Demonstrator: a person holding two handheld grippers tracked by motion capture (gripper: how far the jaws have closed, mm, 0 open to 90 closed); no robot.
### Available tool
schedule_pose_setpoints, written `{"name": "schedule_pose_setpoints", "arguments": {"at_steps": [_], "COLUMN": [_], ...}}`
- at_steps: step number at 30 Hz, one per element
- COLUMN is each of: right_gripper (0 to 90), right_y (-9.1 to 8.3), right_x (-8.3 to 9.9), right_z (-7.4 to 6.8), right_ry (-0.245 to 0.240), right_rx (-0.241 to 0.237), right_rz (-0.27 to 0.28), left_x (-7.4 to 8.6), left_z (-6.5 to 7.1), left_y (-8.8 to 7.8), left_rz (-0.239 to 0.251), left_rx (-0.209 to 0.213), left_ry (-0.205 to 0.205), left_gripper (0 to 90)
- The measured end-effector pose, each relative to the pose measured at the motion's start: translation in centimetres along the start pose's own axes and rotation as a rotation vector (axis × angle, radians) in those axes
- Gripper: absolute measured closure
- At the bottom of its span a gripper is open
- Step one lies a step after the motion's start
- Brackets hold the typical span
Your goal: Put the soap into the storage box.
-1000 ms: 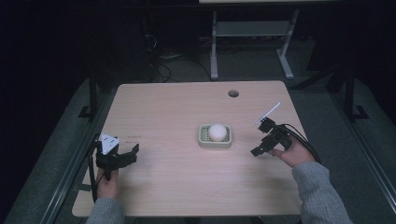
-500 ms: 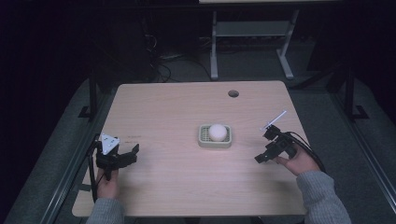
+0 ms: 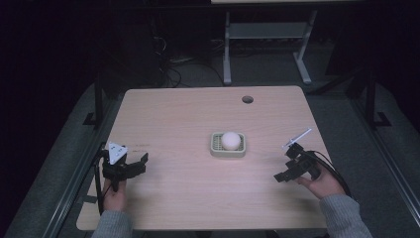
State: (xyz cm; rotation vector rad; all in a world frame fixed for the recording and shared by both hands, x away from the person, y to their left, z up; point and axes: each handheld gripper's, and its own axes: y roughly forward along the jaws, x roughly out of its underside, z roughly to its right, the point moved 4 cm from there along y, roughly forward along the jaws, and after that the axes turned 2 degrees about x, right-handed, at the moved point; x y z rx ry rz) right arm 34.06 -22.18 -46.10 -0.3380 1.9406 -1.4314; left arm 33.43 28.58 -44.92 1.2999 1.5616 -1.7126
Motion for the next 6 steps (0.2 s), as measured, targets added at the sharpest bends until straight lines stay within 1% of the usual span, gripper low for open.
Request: {"name": "schedule_pose_setpoints", "arguments": {"at_steps": [2, 4, 6], "right_gripper": [24.0, 24.0, 24.0], "right_y": [-0.01, -0.03, -0.03], "right_x": [0.62, 0.77, 1.16], "right_z": [-0.33, -0.41, -0.57], "right_ry": [-0.006, -0.002, 0.005], "right_rx": [-0.003, 0.002, -0.004], "right_rz": [0.009, 0.012, 0.022], "left_x": [0.00, 0.00, 0.01], "left_z": [0.02, 0.01, -0.03], "left_y": [0.01, 0.01, 0.04], "left_rz": [-0.002, -0.001, 0.000], "left_rx": [0.001, -0.001, -0.001], "left_ry": [-0.001, 0.001, 0.001], "left_gripper": [14.8, 14.8, 14.8]}}
